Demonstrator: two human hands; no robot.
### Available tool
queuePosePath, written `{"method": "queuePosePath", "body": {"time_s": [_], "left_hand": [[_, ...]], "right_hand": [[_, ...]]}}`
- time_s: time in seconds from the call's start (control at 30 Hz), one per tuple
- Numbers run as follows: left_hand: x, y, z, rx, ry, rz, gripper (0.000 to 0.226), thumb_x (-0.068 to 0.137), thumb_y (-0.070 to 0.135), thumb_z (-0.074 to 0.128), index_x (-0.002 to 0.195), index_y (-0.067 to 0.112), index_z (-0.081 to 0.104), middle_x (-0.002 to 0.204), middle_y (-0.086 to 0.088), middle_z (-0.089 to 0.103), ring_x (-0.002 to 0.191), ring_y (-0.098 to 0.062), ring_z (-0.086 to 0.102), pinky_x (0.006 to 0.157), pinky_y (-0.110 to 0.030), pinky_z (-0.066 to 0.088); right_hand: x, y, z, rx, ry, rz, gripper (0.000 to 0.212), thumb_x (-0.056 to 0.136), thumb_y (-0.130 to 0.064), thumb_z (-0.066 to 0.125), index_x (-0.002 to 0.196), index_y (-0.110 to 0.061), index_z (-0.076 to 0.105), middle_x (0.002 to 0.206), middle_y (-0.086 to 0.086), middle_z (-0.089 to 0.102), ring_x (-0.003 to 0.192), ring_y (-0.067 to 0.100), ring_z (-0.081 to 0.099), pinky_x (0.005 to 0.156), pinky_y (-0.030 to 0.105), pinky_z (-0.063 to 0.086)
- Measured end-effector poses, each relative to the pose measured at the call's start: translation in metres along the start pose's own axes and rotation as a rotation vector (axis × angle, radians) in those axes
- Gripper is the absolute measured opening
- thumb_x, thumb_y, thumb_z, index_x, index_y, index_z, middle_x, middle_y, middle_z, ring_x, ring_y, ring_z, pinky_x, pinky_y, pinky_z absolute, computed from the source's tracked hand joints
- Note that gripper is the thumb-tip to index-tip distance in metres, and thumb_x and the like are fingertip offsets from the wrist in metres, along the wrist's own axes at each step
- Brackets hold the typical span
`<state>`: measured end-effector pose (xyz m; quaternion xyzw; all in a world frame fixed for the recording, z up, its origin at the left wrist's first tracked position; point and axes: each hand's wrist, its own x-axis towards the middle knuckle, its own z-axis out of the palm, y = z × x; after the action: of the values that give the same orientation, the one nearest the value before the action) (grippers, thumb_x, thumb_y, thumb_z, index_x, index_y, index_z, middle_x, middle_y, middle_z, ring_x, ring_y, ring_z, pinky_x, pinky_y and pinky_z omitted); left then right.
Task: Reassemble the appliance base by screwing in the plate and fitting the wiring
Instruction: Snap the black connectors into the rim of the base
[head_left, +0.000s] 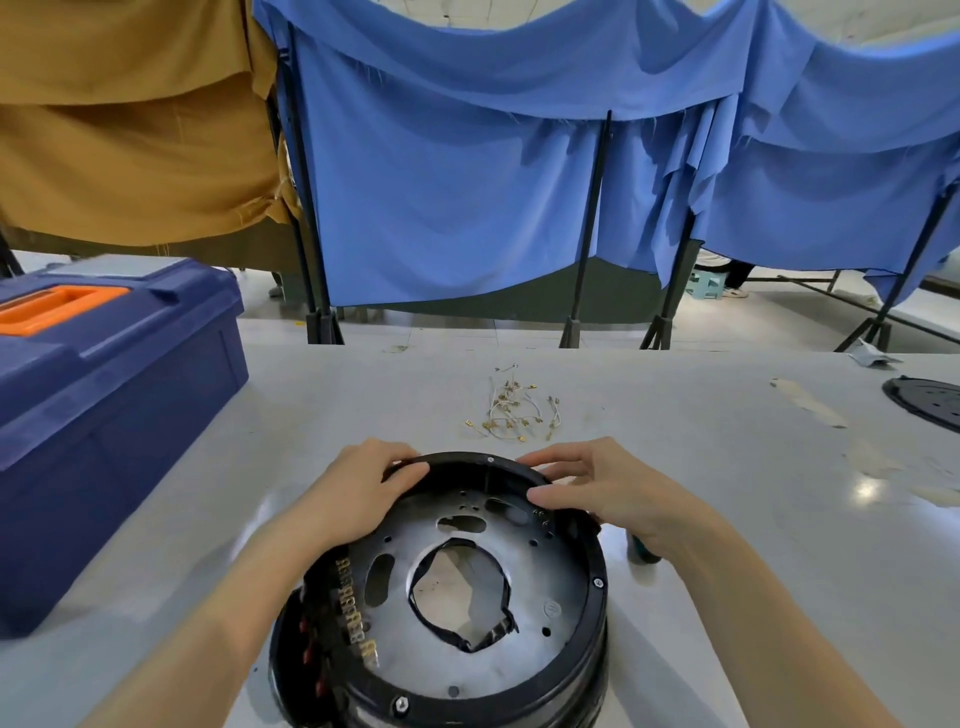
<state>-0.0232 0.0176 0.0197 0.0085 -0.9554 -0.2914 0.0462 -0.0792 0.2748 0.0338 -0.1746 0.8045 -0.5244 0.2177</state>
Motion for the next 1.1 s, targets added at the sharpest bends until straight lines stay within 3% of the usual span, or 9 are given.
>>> {"method": "queuePosePath", "body": {"time_s": [0.2, 0.33, 0.53, 0.6, 0.73, 0.83, 0.97, 1.03, 1.1], "left_hand": [[0.008, 0.011, 0.001, -0.036, 0.07, -0.048, 0.025, 0.09, 0.044, 0.063, 0.107, 0.028, 0.072, 0.101, 0.003, 0.071, 0.098, -0.016, 0.064, 0.088, -0.03, 0.048], [0.012, 0.01, -0.005, -0.117, 0.115, -0.07, 0.022, 0.084, 0.046, 0.069, 0.101, 0.032, 0.073, 0.088, 0.008, 0.072, 0.087, -0.007, 0.065, 0.085, -0.029, 0.05], [0.006, 0.007, 0.006, -0.068, 0.093, -0.008, 0.022, 0.095, 0.041, 0.056, 0.107, 0.035, 0.073, 0.104, 0.01, 0.073, 0.096, -0.01, 0.064, 0.088, -0.03, 0.049], [0.008, 0.01, 0.004, 0.042, 0.098, -0.005, 0.024, 0.096, 0.045, 0.053, 0.111, 0.038, 0.071, 0.108, 0.008, 0.073, 0.101, -0.018, 0.063, 0.089, -0.038, 0.051], [0.013, 0.014, 0.005, 0.122, 0.103, -0.003, 0.025, 0.098, 0.043, 0.05, 0.115, 0.039, 0.069, 0.117, 0.006, 0.07, 0.11, -0.025, 0.06, 0.09, -0.041, 0.05], [0.015, 0.012, 0.008, 0.12, 0.105, -0.006, 0.026, 0.098, 0.044, 0.049, 0.115, 0.04, 0.068, 0.117, 0.007, 0.069, 0.109, -0.025, 0.059, 0.089, -0.04, 0.05], [0.017, 0.011, 0.008, 0.113, 0.111, 0.002, 0.027, 0.098, 0.045, 0.05, 0.115, 0.039, 0.069, 0.118, 0.007, 0.069, 0.109, -0.024, 0.06, 0.09, -0.039, 0.05], [0.018, 0.011, 0.008, 0.122, 0.113, 0.004, 0.027, 0.098, 0.045, 0.049, 0.116, 0.039, 0.069, 0.118, 0.006, 0.069, 0.109, -0.024, 0.06, 0.09, -0.039, 0.05], [0.018, 0.011, 0.008, 0.133, 0.117, 0.007, 0.029, 0.098, 0.046, 0.048, 0.117, 0.038, 0.068, 0.119, 0.005, 0.069, 0.109, -0.025, 0.06, 0.09, -0.04, 0.05]], "right_hand": [[-0.004, -0.005, -0.008, -0.227, 0.02, -0.018, 0.037, 0.086, -0.017, 0.065, 0.109, -0.046, 0.07, 0.086, -0.011, 0.074, 0.064, 0.006, 0.067, 0.053, 0.016, 0.046], [-0.006, -0.005, -0.014, -0.397, 0.023, -0.018, 0.048, 0.093, -0.024, 0.058, 0.127, -0.057, 0.053, 0.104, -0.01, 0.068, 0.068, 0.004, 0.057, 0.057, 0.015, 0.037], [-0.012, -0.017, -0.011, -0.608, -0.118, 0.007, 0.057, 0.1, -0.017, 0.039, 0.143, -0.054, 0.032, 0.117, 0.017, 0.057, 0.055, 0.001, 0.049, 0.051, 0.014, 0.047], [-0.017, -0.021, -0.01, -0.55, -0.155, 0.085, 0.056, 0.1, -0.019, 0.039, 0.143, -0.053, 0.029, 0.112, 0.005, 0.055, 0.057, 0.005, 0.059, 0.054, 0.026, 0.057], [-0.019, -0.023, -0.008, -0.582, -0.201, 0.136, 0.048, 0.102, -0.032, 0.04, 0.142, -0.053, 0.025, 0.11, -0.007, 0.051, 0.041, 0.008, 0.062, 0.05, 0.023, 0.05], [-0.014, -0.021, -0.014, -0.57, -0.162, 0.121, 0.036, 0.101, -0.047, 0.039, 0.137, -0.045, 0.04, 0.105, -0.003, 0.061, 0.063, 0.011, 0.067, 0.059, 0.029, 0.058], [0.016, -0.008, -0.022, -0.515, 0.155, 0.072, 0.03, 0.101, -0.025, 0.048, 0.112, -0.005, 0.067, 0.09, 0.012, 0.072, 0.077, 0.029, 0.068, 0.079, 0.041, 0.059], [0.039, 0.005, -0.021, -0.537, 0.315, 0.038, 0.029, 0.099, -0.009, 0.047, 0.111, 0.01, 0.065, 0.104, 0.022, 0.07, 0.085, 0.033, 0.064, 0.089, 0.046, 0.054], [0.062, 0.017, -0.018, -0.563, 0.368, 0.044, 0.032, 0.099, -0.005, 0.043, 0.124, 0.006, 0.061, 0.13, 0.02, 0.061, 0.115, 0.032, 0.058, 0.1, 0.038, 0.044]]}}
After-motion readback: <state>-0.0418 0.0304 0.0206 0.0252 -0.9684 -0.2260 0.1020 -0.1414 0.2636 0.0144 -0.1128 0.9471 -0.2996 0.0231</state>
